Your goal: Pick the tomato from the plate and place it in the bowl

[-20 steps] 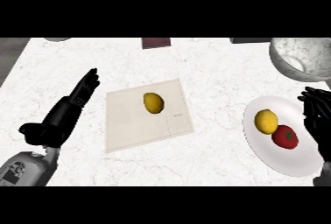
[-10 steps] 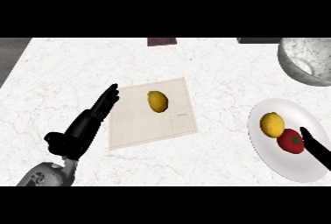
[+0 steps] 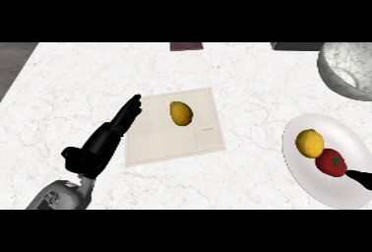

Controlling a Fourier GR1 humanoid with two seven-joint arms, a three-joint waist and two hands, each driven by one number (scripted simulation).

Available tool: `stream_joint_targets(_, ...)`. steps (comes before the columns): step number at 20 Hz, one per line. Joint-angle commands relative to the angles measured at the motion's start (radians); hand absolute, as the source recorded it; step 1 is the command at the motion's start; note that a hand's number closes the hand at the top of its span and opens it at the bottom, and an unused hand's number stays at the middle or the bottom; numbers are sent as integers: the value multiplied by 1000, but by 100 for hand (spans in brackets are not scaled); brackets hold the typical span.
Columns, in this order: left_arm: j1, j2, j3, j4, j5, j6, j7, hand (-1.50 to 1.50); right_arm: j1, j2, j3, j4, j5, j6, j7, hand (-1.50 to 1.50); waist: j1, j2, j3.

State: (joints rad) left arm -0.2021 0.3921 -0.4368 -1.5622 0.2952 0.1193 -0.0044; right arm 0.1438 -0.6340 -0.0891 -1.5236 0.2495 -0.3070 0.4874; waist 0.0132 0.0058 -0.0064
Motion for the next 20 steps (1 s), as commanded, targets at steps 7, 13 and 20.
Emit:
stream_joint_targets(7,10,-33,-7,9,-19,4,-11,0,-213,-208,42,-104,-326,560,579,-150,11,-4,3)
stream_joint_targets(13,-20,-49,42,46,-12,-32,-8,0,-356,-116,136,-111,-373,541,797,-150,-1,-3,5)
stream_joint_targets(20,-26,-81,62,65,-66,-31,-10,0,-365,-130,154,-11,-350,560,723,-150,-11,-4,6)
